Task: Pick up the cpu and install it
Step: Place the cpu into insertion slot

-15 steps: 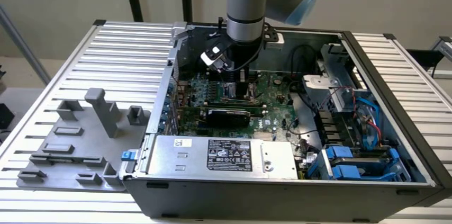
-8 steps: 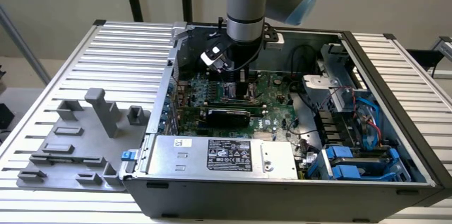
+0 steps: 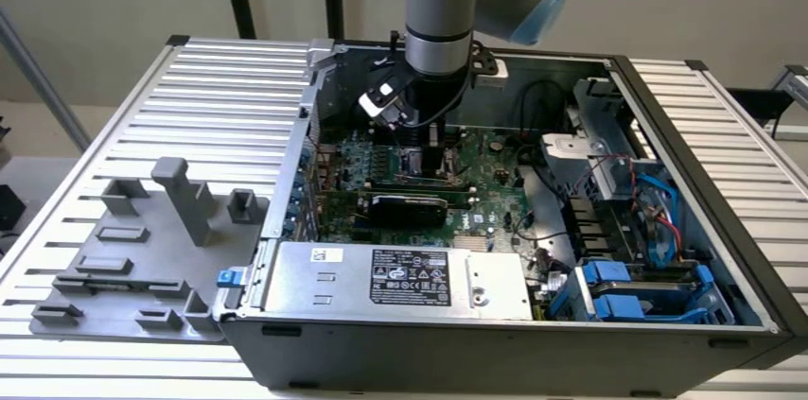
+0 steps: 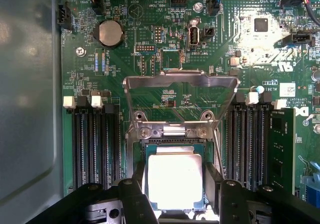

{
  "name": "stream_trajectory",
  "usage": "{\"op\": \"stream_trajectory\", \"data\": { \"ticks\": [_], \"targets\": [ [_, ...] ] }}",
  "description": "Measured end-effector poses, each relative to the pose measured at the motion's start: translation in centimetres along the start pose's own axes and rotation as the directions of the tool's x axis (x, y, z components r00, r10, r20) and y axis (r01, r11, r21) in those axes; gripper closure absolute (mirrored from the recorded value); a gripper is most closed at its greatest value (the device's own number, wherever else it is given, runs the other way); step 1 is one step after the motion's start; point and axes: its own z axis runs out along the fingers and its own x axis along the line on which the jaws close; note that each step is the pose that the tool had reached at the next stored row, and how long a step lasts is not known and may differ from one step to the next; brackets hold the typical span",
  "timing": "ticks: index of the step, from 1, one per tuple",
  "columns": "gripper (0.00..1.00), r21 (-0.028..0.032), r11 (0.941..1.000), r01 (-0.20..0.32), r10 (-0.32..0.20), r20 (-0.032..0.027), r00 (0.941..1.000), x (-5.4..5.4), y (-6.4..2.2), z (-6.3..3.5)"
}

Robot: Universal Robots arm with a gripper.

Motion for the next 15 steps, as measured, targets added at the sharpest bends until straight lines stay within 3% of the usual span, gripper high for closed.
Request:
{"op": "stream_trajectory", "data": {
  "ticks": [11, 12, 15],
  "targets": [
    [0.44, -0.0004, 1.0, 0.0, 0.0, -0.0005, 1.0, 0.01, 0.02, 0.02],
    [0.37, -0.0003, 1.0, 0.0, 0.0, -0.0004, 1.0, 0.01, 0.01, 0.02],
    [0.37, -0.0001, 1.0, 0.0, 0.0, 0.0, 1.0, 0.0, 0.01, -0.01]
  ]
}}
